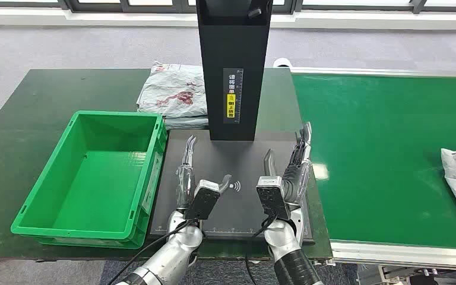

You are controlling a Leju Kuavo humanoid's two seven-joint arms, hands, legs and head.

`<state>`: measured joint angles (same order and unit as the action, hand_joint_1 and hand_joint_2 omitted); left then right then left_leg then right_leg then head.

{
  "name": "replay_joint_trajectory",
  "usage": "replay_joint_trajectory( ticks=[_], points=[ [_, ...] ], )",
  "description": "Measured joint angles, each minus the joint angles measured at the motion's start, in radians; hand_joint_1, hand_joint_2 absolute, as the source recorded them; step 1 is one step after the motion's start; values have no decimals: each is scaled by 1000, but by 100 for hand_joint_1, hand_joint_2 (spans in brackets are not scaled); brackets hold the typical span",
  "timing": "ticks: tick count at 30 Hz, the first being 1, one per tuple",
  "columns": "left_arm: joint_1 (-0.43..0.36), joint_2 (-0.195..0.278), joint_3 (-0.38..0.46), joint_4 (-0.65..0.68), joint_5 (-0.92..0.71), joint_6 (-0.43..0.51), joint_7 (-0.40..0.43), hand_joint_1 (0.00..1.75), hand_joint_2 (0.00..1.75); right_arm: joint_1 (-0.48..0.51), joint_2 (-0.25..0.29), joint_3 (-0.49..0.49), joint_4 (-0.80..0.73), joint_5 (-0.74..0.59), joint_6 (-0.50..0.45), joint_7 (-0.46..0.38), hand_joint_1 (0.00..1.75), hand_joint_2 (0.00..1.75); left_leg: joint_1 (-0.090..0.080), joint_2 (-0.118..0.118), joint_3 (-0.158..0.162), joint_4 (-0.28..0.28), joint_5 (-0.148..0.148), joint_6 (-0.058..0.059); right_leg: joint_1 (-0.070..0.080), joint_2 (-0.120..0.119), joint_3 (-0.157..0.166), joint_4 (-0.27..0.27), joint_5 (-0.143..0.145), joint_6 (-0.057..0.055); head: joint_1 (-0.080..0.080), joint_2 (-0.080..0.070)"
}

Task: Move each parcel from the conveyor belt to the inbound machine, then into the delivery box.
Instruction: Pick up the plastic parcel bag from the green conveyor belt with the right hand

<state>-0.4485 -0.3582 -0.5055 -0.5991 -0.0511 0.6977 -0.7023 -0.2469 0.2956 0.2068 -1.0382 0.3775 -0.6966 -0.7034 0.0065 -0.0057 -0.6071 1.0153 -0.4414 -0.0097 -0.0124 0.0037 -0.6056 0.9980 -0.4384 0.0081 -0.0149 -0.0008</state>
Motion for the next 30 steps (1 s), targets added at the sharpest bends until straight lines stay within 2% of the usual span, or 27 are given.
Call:
replay_joint_trajectory(
  ticks=[30],
  points=[
    [-3,-1,0,-10,-33,0,0,0,175,-2,0,-1,0,-6,0,0,0,175,0,0,0,0,0,0,0,0,0,0,0,0,0,0]
  ],
)
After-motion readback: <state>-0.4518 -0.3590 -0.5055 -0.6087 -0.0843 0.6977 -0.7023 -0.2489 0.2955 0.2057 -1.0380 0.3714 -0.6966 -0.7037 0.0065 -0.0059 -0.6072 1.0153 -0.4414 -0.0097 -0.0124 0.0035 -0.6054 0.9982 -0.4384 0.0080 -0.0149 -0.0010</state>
